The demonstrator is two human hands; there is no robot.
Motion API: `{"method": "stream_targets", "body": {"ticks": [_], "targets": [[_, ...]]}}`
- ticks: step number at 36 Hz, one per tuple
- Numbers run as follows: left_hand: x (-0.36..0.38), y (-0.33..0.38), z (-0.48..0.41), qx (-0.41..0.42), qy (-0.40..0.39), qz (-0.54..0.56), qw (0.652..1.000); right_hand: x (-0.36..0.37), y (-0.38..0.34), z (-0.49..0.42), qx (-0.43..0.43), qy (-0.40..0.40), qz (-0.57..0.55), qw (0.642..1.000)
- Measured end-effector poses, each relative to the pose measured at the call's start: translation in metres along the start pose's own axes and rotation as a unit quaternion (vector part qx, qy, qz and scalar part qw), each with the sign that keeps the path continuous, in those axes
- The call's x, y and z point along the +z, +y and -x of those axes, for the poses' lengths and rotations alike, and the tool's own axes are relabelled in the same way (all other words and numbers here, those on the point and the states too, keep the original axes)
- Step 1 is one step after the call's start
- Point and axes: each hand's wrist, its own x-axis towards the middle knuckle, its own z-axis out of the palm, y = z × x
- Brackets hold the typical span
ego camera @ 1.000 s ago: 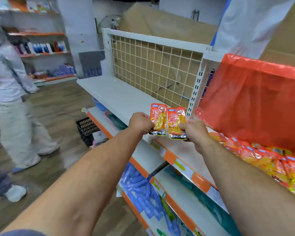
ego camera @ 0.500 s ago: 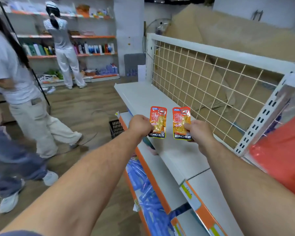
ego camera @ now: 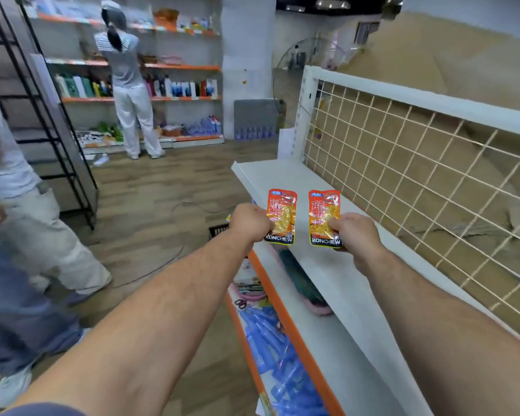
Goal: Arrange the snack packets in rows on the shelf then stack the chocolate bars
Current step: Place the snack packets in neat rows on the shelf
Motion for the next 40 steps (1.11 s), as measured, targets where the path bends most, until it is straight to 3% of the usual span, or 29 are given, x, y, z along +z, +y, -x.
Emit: {"method": "stream_targets", "body": {"ticks": [9,17,40], "targets": [[-0.081,-0.007,-0.101,0.033,0.010,-0.042,0.999,0.101,-0.054,-0.046,-0.011,-0.005,-0.026,1.000],[-0.113,-0.016,-0.169,-0.001,0.010,-0.008,1.000,0.154,-0.079,-0.092,-0.008,-0.015,-0.026,1.000],[-0.062,0.039,-0.424,-0.023,-0.013,0.027,0.999,0.209,-0.116,-0.350,0.002,-0.022,-0.031,0.999]]}}
